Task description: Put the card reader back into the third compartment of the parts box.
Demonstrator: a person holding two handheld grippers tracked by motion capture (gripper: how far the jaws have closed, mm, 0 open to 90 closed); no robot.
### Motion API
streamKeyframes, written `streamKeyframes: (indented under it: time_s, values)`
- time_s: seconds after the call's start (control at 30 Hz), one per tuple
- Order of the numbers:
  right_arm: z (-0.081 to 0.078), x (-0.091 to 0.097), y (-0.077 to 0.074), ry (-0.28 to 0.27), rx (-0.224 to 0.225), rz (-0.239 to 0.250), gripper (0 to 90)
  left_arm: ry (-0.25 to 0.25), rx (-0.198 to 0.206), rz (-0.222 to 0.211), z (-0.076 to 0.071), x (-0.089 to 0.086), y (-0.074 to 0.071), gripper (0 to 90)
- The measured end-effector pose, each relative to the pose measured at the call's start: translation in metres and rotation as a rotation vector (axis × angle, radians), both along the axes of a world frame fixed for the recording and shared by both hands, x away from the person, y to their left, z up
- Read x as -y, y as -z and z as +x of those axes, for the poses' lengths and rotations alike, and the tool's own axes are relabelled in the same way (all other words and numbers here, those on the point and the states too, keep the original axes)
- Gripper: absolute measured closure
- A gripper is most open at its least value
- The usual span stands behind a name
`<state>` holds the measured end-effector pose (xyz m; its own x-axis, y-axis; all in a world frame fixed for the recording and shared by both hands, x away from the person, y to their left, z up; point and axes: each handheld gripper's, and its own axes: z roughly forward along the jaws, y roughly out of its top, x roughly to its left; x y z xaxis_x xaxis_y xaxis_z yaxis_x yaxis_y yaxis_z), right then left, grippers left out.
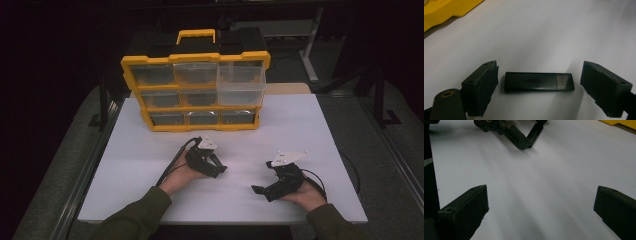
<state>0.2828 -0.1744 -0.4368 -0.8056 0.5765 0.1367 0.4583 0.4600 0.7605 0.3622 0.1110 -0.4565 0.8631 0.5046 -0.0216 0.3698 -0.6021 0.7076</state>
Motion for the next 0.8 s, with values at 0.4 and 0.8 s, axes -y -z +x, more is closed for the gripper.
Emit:
streamKeyframes:
  time_s: [0.4,0.8]
  values:
    - [-0.0002,-0.0001,-0.0001,-0.001,0.001,0.001,0.0,-0.005,0.021,0.011,-0.0019,-0.0022,-0.0013,26.6]
    - [-0.0003,-0.0001,-0.0001,-0.002,0.000,0.001,0.0,-0.006,0.020,0.009,-0.0022,-0.0029,-0.0018,30.1]
